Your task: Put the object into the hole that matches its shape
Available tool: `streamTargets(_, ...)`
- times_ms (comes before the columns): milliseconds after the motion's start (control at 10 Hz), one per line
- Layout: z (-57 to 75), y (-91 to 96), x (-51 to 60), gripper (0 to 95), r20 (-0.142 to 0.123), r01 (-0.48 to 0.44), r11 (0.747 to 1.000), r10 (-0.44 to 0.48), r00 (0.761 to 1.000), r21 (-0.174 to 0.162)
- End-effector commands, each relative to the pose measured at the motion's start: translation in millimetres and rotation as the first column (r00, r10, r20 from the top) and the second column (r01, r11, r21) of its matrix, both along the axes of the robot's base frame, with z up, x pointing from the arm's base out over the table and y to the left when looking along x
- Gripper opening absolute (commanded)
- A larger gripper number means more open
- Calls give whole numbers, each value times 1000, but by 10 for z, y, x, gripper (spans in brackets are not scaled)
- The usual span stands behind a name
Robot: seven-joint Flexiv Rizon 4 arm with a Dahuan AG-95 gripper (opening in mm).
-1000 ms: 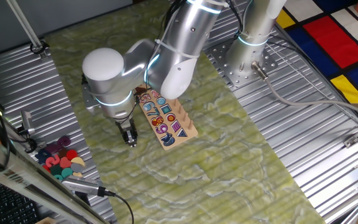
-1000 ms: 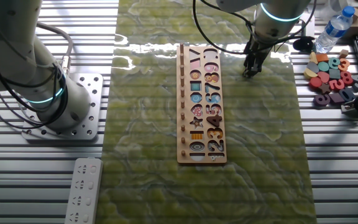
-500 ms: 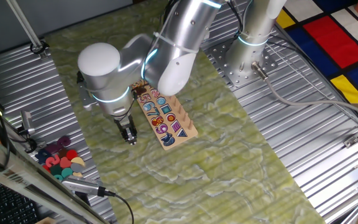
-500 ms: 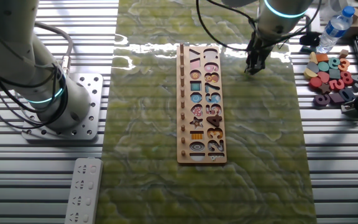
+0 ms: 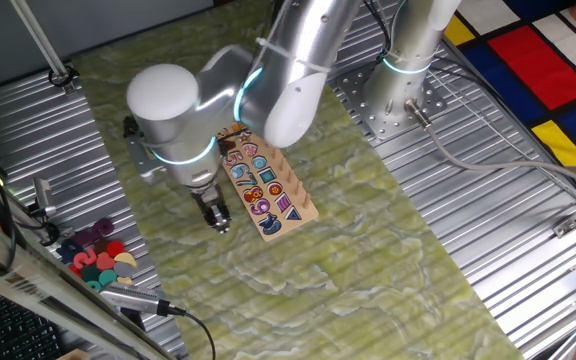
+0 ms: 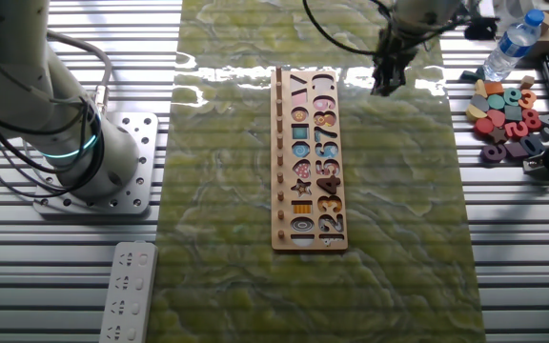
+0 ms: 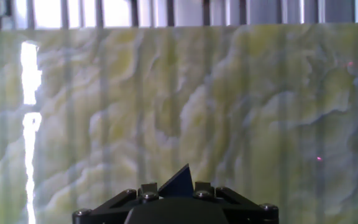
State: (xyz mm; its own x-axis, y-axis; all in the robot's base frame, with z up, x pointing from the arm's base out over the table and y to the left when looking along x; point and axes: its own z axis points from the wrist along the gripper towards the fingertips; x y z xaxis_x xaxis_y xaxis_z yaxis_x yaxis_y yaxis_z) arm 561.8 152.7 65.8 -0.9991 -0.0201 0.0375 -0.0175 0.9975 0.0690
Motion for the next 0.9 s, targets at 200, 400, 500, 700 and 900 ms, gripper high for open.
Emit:
streamTargets(200, 21, 118, -244, 0, 5, -28, 1000, 28, 1000, -1)
streamTargets(400, 30, 149, -436, 0, 8, -41, 999, 41, 999, 2)
streamTargets(500, 41, 170, -504, 0, 13, -47, 999, 47, 999, 1)
streamTargets(700, 114, 261, -674, 0, 20, -47, 999, 47, 999, 3)
streamTargets(900, 129, 293, -787, 0, 17, -50, 999, 50, 999, 5)
